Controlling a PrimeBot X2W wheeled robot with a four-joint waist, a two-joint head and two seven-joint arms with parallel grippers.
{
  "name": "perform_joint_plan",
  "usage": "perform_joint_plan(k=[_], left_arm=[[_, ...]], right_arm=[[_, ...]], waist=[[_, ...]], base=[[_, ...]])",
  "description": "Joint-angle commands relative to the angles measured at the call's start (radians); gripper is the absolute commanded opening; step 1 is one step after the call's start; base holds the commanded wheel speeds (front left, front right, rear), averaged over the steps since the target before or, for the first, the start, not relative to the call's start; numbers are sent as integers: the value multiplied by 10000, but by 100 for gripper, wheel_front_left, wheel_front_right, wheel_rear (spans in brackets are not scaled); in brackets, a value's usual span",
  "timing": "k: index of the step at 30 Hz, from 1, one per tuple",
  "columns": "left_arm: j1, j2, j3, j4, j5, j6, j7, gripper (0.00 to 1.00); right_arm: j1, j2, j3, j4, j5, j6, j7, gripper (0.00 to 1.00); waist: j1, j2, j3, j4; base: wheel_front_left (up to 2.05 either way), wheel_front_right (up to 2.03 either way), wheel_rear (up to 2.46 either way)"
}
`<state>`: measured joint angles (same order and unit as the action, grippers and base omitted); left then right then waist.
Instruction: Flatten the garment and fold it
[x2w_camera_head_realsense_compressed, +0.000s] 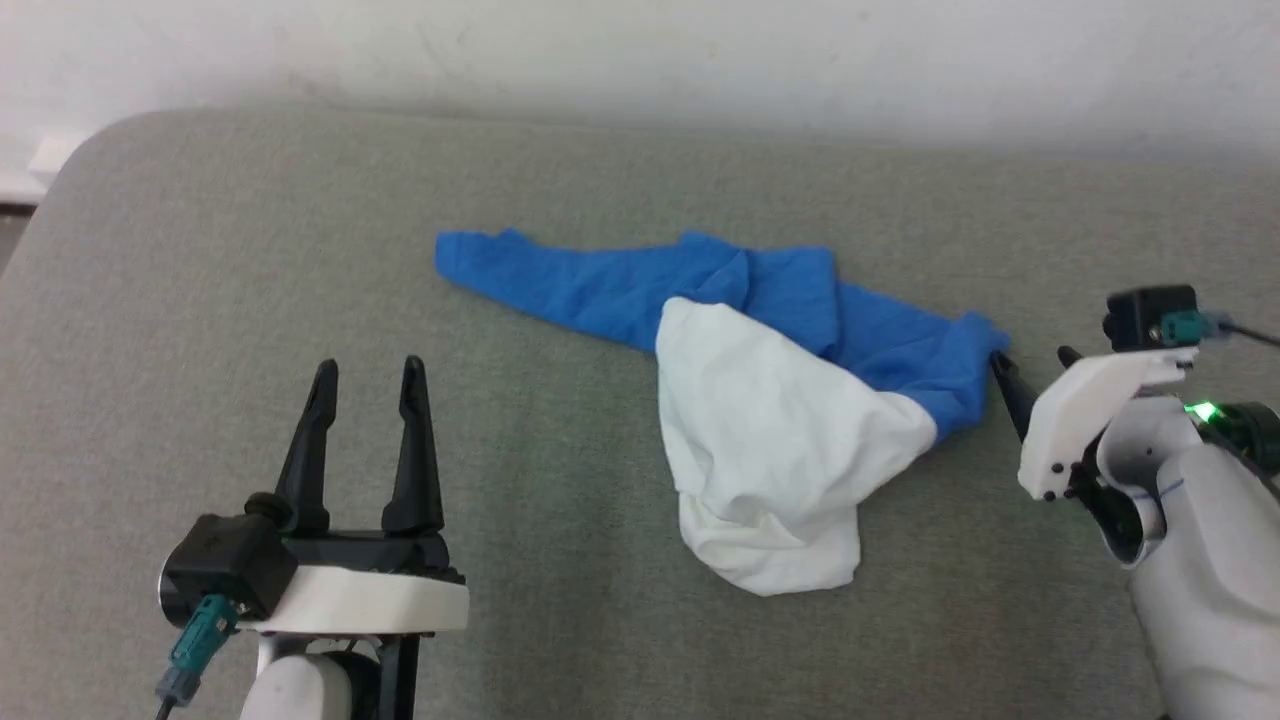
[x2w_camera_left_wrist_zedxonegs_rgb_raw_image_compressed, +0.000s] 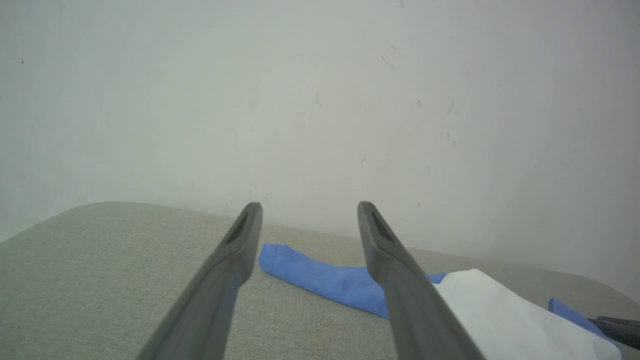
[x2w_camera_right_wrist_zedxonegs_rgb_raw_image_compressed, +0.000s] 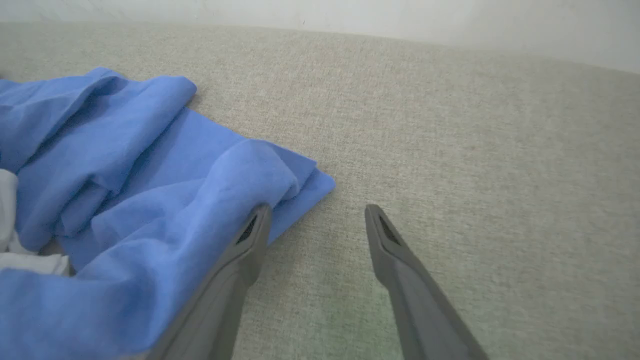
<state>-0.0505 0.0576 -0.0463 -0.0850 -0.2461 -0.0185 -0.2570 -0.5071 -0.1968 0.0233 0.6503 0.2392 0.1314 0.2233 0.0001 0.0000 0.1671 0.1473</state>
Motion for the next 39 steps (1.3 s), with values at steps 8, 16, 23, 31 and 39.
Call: perform_joint_plan(k=[8,16,23,31,39], left_arm=[[-417,-70,-110,3,-214,11,-47,100],[-339,-72,-93,101,-220,172,-47,100],[-19,-73,68,166,-70,142,-47,100],[245,-73,147,143,-2,119,-47,100],[320,-73,144,194,-14,162,-47,100]], right_arm=[[-1433,-397,1576,2015,1233,-7,1582,100],[-1659,-924,2489,2211,2070,-7,1643,0],[-1691,-1837,1912,1034,1443,-7,41,0],[-118,-2716,-118,-1350,473,-7,1099,0],[3897,-1252,-3415,-4402,-592,-7,3238,0]], waist=[[-1,0,990,824],[-1,0,689,613],[-1,0,10,1],[-1,0,-302,-624],[-1,0,-264,-845]], base=[[0,0,0],[0,0,0],[0,0,0],[0,0,0],[0,0,0]])
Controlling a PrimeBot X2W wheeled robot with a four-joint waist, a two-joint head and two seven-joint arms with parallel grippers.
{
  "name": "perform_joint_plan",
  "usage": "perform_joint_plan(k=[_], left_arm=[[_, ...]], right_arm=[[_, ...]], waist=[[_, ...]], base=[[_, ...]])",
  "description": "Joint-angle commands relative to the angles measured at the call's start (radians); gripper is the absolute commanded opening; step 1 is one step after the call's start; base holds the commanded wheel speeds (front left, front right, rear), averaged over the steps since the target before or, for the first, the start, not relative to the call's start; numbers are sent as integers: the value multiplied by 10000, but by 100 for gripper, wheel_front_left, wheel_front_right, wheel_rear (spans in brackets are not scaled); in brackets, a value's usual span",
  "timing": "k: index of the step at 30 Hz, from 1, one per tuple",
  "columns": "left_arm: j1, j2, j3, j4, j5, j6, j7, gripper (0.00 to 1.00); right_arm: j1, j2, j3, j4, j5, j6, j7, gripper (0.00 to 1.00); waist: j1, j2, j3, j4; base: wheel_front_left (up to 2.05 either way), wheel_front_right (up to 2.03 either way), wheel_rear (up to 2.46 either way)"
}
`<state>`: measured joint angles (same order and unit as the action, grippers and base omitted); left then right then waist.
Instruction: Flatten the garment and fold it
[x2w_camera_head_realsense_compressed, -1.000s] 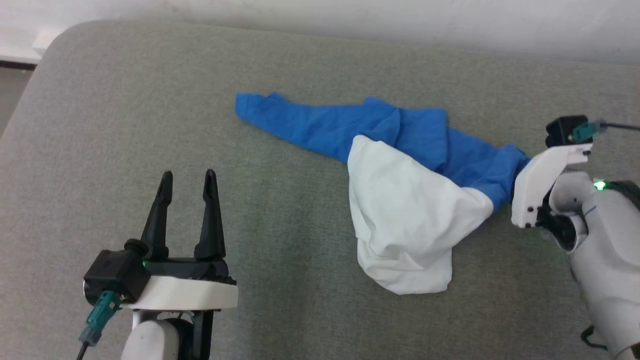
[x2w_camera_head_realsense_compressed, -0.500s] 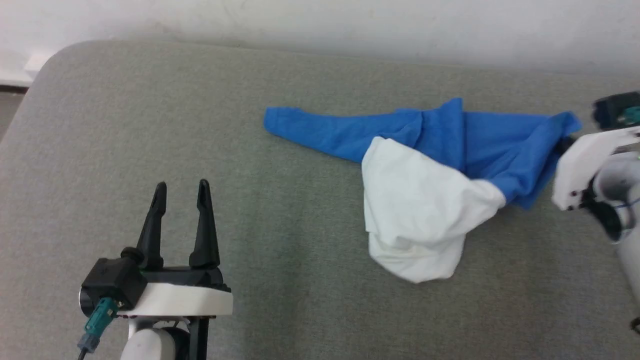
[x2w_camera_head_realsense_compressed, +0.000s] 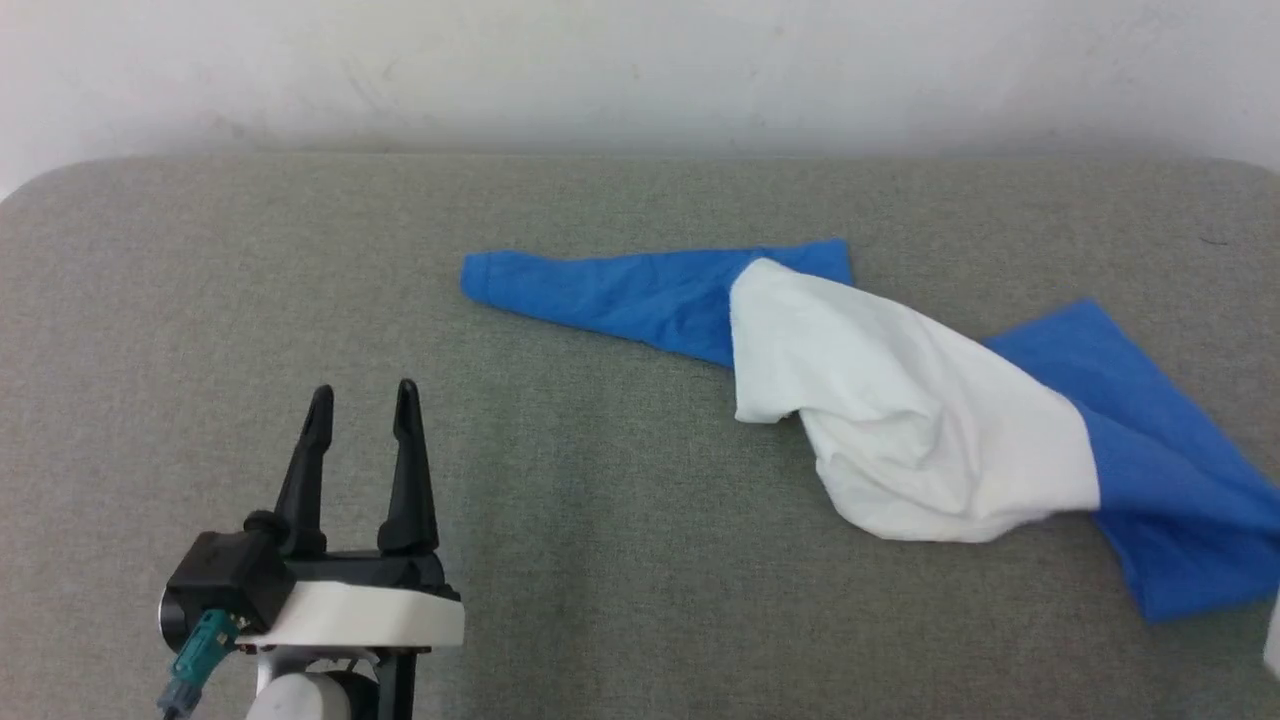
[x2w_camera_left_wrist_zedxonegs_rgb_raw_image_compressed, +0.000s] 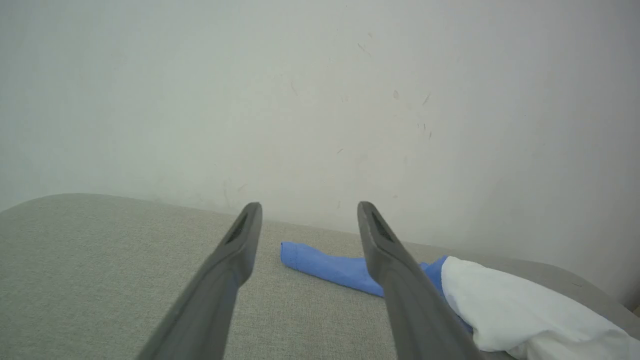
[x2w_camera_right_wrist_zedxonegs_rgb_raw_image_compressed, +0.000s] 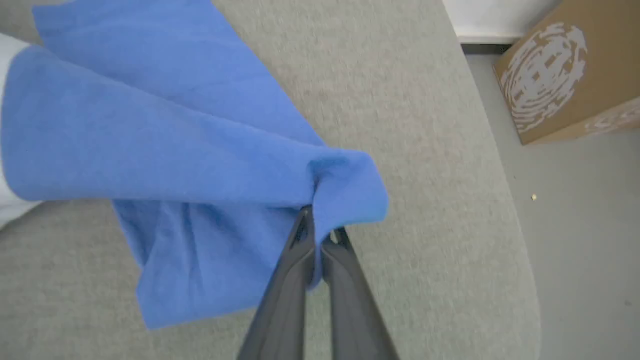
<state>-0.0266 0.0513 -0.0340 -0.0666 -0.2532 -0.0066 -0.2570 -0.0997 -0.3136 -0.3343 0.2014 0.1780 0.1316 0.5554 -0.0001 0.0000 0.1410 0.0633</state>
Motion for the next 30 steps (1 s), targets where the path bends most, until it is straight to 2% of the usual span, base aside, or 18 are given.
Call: perform_joint_plan(k=[1,4,5,6,7,10,16,22,30], left_arm=[[89,-10,22,38,60,46,-47,100],[111,-10,89,118,93,60,-47,100],[114,-10,111,143,100,55,-47,100],[117,-10,119,186,114,50,-47,100],[115,-10,127,220,125,39,-47,100],[119,-10,183,306,154,15,-47,100],[156,-10,317,451,247,-50,-47,100],[189,-10,484,560,374,-123,-47,100],[223,-10,522,771,433,-146,-47,100]], right_arm=[[242,222,-203,-194,-144,-9,112,0],[1111,1078,-971,-891,-419,-9,408,0],[1321,1300,-1087,-1044,-517,-9,441,26],[1491,1485,-1113,-1207,-577,-9,405,79],[1572,1674,-1180,-1390,-571,-9,215,100],[1646,1980,-1410,-1887,-902,-9,-859,100],[1249,2510,-1817,-2568,-1513,-9,-3755,100],[1339,2621,-308,-2939,-1628,-9,-5386,100],[1933,2631,1905,-3465,-1387,-9,-5990,100]], waist=[[1,0,-4,-5],[1,0,8,-23],[1,0,12,-29],[1,0,11,-24],[1,0,6,-21],[1,0,-17,-26],[1,0,-171,-58],[1,0,-294,-153],[1,0,-352,-297]], base=[[0,0,0],[0,0,0],[0,0,0],[0,0,0],[0,0,0],[0,0,0],[0,0,0],[0,0,0],[0,0,0]])
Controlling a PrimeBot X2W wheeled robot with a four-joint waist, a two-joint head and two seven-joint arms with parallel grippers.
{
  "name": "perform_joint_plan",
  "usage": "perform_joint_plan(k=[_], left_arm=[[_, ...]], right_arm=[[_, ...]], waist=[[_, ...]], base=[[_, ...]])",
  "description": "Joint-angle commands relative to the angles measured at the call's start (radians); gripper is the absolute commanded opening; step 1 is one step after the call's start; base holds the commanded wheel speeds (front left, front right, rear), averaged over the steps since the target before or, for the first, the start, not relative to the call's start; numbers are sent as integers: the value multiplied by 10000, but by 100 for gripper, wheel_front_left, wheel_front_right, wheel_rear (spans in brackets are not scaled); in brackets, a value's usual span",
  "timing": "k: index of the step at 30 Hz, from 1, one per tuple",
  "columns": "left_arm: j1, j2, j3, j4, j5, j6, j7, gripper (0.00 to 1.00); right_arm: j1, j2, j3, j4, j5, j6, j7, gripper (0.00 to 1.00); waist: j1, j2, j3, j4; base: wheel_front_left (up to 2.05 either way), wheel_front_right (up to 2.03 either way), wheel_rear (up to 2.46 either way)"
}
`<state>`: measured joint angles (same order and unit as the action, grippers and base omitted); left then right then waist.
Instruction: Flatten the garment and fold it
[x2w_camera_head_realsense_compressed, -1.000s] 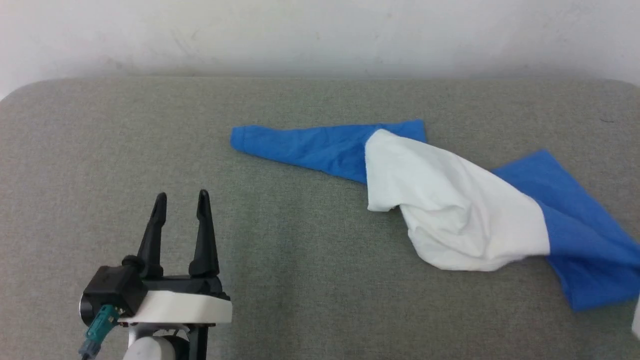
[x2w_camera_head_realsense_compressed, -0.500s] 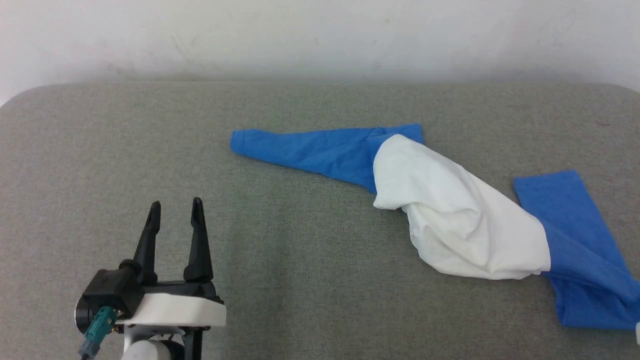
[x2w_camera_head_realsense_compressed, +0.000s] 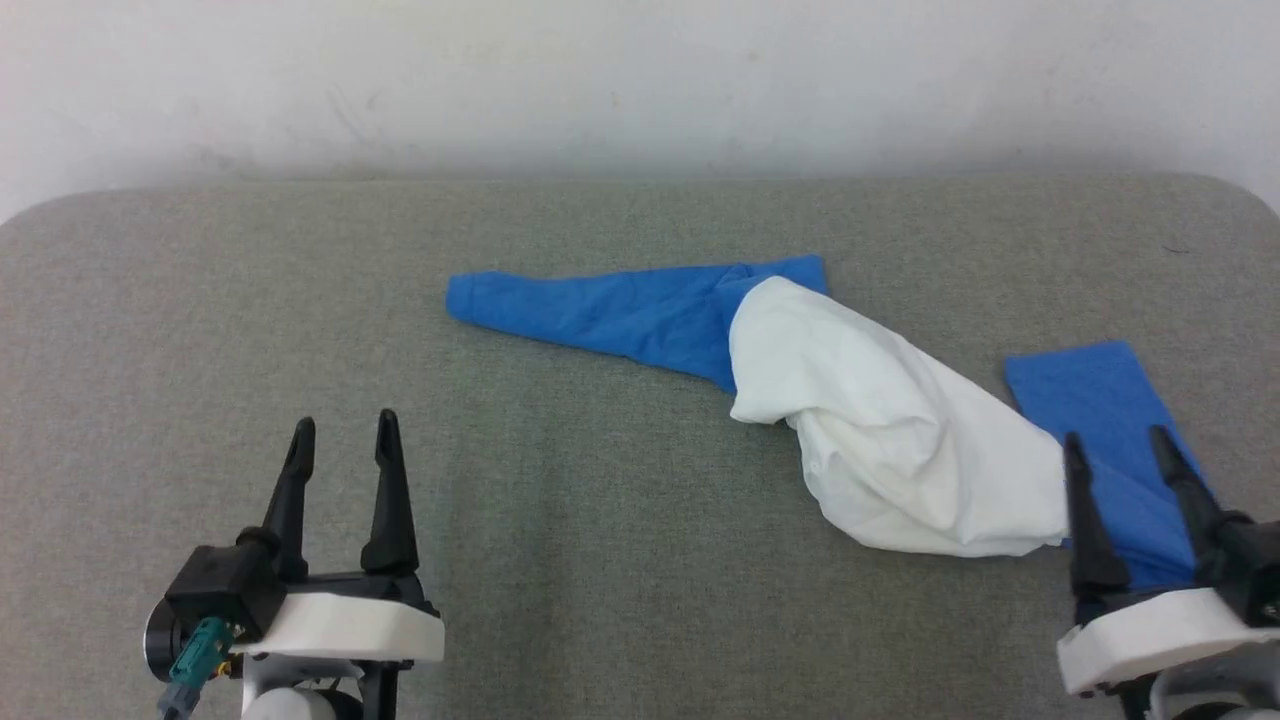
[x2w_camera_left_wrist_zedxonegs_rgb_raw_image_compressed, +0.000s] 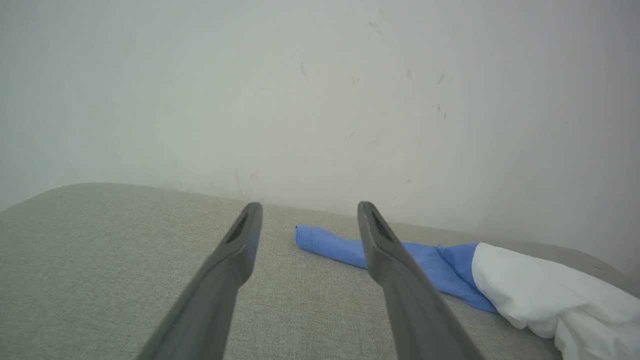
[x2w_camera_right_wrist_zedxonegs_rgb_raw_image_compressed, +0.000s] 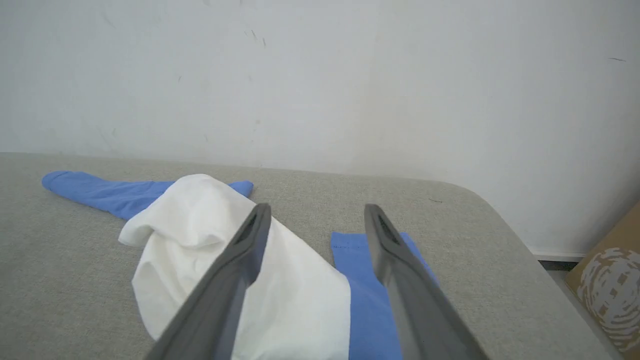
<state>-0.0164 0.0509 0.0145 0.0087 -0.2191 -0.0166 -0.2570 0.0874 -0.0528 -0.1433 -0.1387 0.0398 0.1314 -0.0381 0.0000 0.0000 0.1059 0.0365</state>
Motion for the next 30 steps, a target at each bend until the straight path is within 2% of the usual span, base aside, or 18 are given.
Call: perform_joint_plan(k=[1,7,13,21,26,30], left_arm=[[129,-7,51,44,109,-44,-47,100],[-205,70,-129,525,308,-244,-40,100],[-2465,348,-1041,1722,487,-770,899,100],[-5878,614,-2206,4046,495,-1070,3244,100],[-7055,761,-2588,5811,67,-1118,5225,100],[-7599,902,-2875,6852,-244,-1133,6107,100]], right_arm=[[98,24,182,-90,-33,-7,-71,100],[237,24,835,-168,105,-7,-137,100],[34,25,897,-313,240,-7,-151,100],[-615,25,1193,-326,232,-7,-269,100],[-891,25,1245,-122,307,-7,-430,100],[-980,26,1205,104,343,-7,-523,100]], waist=[[0,0,-4,-74],[0,0,67,-310],[0,0,678,-566],[0,0,1735,-1384],[0,0,2105,-1854],[0,0,2261,-2092]], base=[[0,0,0],[0,0,0],[0,0,0],[0,0,0],[0,0,0],[0,0,0]])
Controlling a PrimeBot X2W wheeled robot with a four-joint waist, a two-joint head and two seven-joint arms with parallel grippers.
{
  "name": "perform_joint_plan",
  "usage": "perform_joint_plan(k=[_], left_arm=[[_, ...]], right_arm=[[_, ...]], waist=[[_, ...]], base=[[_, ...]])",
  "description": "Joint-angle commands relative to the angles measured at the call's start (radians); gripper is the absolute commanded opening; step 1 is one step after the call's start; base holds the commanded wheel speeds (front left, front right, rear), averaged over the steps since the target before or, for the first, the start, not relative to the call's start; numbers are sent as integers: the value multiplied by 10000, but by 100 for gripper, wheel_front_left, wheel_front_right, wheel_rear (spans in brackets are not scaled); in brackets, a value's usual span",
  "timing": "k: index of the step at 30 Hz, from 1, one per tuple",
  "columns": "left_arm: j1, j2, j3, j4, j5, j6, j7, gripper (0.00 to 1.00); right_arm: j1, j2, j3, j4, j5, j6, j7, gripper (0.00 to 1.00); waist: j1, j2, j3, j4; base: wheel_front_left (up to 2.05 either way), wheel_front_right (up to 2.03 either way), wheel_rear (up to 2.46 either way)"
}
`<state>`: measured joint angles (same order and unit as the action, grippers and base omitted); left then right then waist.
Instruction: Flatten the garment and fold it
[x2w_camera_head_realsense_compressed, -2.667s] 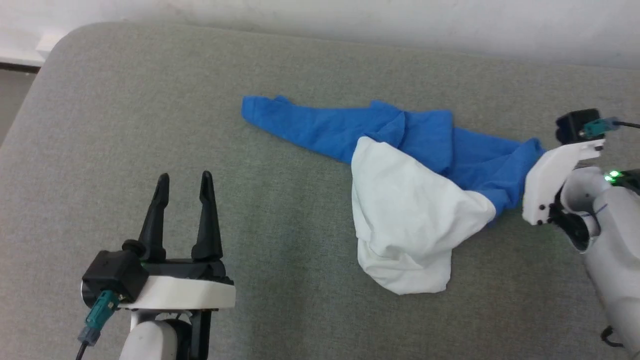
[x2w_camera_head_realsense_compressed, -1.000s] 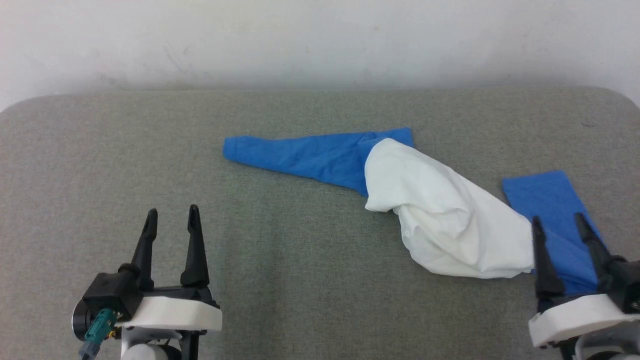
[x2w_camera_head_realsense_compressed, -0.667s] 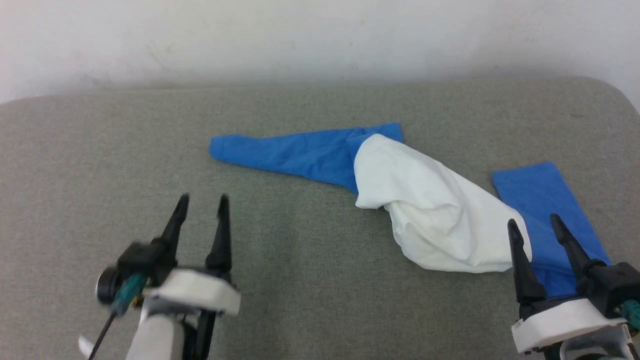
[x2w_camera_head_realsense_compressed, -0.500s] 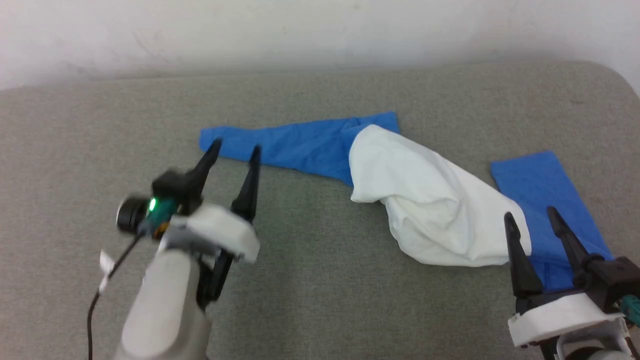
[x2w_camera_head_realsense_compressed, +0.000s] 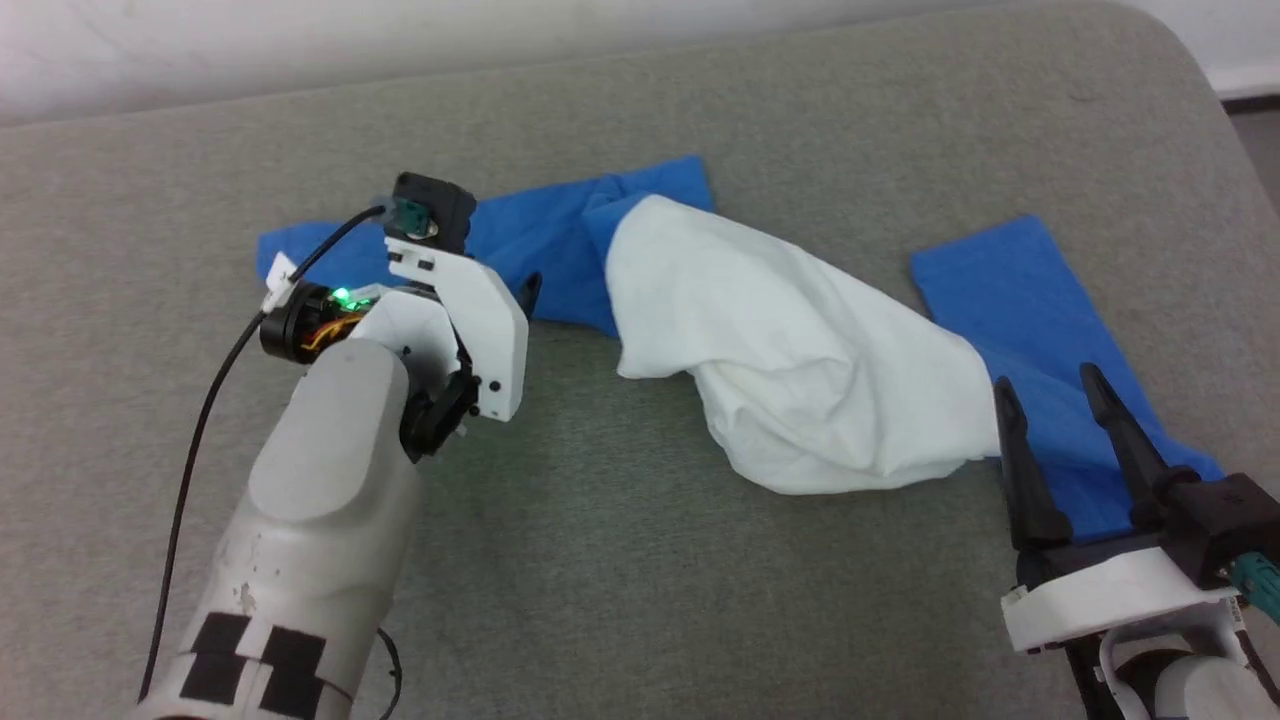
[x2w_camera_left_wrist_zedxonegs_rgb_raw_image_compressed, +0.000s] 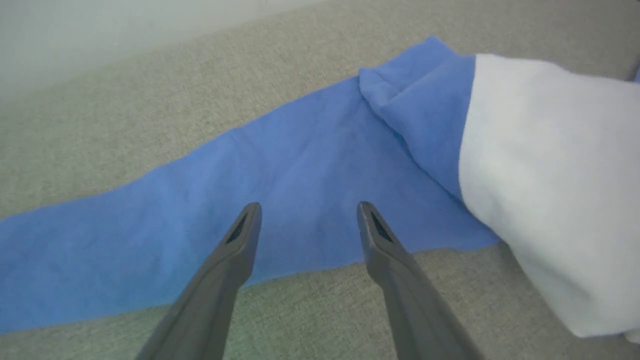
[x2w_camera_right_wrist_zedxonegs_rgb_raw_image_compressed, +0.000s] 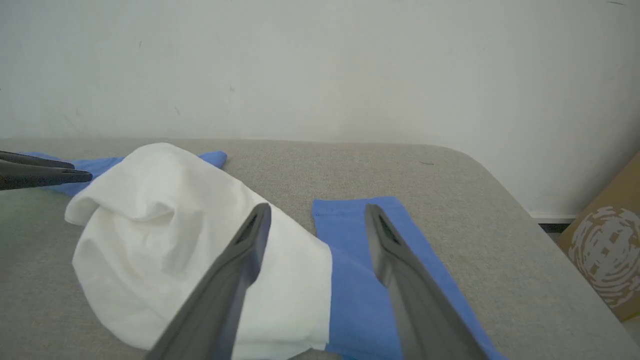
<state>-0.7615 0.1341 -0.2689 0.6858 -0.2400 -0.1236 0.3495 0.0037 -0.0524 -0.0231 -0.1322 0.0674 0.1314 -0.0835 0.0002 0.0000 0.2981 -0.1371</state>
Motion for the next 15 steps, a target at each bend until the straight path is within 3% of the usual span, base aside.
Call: perform_joint_plan(k=[1,7,8,9,12,15], left_arm=[[-238,81,-141,331,-142,-65,249,100],[-454,216,-761,1448,-708,-68,1468,100],[-464,234,-911,1524,-866,-68,1630,45],[-430,204,-1034,1569,-1136,-69,1820,0],[-383,463,-1498,1455,-1499,-69,2030,0],[-427,887,-1456,1083,-1500,-62,1266,0]], right_arm=[[-159,22,0,95,90,-7,-86,100],[-239,22,60,305,194,-7,-227,100],[-248,22,39,343,202,-7,-239,100],[-252,22,-26,382,202,-7,-232,100],[-259,22,-181,481,200,-7,-229,100],[-210,22,-300,530,203,-7,-197,100]], waist=[[-2,0,372,-397],[-2,0,393,-567],[-2,0,383,-594],[-2,0,369,-606],[-2,0,295,-576],[-2,0,133,-480]], base=[[0,0,0],[0,0,0],[0,0,0],[0,0,0],[0,0,0],[0,0,0]])
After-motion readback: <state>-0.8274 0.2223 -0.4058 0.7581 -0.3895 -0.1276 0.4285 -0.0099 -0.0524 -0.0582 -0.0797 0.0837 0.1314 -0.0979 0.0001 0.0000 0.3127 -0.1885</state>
